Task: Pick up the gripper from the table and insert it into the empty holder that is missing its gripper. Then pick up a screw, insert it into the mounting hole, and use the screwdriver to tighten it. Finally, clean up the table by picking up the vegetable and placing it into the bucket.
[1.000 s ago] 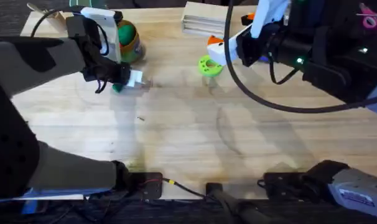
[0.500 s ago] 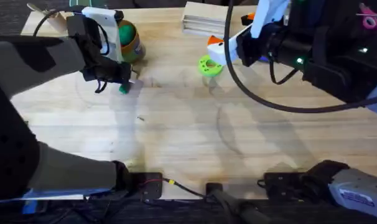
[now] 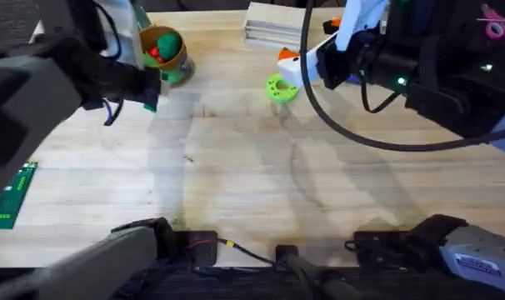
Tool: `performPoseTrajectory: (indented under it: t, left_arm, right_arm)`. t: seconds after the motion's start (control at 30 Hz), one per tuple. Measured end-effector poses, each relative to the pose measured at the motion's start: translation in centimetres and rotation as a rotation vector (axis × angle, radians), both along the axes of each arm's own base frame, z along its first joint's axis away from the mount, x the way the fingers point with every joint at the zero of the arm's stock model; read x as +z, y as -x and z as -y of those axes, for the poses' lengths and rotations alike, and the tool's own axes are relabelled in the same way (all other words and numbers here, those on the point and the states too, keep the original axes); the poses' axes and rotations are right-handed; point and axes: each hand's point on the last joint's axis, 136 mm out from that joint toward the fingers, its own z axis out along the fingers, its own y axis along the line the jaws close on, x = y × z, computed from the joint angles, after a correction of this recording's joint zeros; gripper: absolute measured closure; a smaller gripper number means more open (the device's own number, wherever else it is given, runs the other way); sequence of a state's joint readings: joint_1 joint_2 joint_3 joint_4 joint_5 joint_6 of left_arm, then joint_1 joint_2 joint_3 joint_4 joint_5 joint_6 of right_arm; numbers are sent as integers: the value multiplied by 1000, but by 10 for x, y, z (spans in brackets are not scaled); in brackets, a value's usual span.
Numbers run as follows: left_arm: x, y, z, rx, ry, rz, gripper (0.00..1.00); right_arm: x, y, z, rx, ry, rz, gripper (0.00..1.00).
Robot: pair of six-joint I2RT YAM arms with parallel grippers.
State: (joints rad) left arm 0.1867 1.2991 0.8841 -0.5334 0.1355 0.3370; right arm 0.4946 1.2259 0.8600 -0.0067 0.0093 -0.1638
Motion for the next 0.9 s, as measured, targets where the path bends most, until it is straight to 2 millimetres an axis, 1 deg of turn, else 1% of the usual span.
performPoseTrajectory:
  t: [0.17,0.3,0.43,0.6,0.67,0.77,0.9]
  left_arm:
    - [48,2,7,-22,-1,157,974]
    - [95,-5,10,-18,13,340,974]
    - [132,-13,12,14,54,488,974]
    - [156,-27,10,70,129,596,974]
    - [162,-35,8,92,162,630,974]
    - [165,-49,6,128,219,667,974]
    - [157,-69,2,179,300,673,974]
  right_arm:
    - [0,0,0,0,0,0,8]
    - [0,0,0,0,0,0,8]
    - [0,0,0,0,0,0,10]
    - [0,0,0,0,0,-1,8]
    - [-1,0,0,0,2,-4,9]
    - [-3,1,1,0,7,-13,9]
    - [-5,2,1,0,11,-21,9]
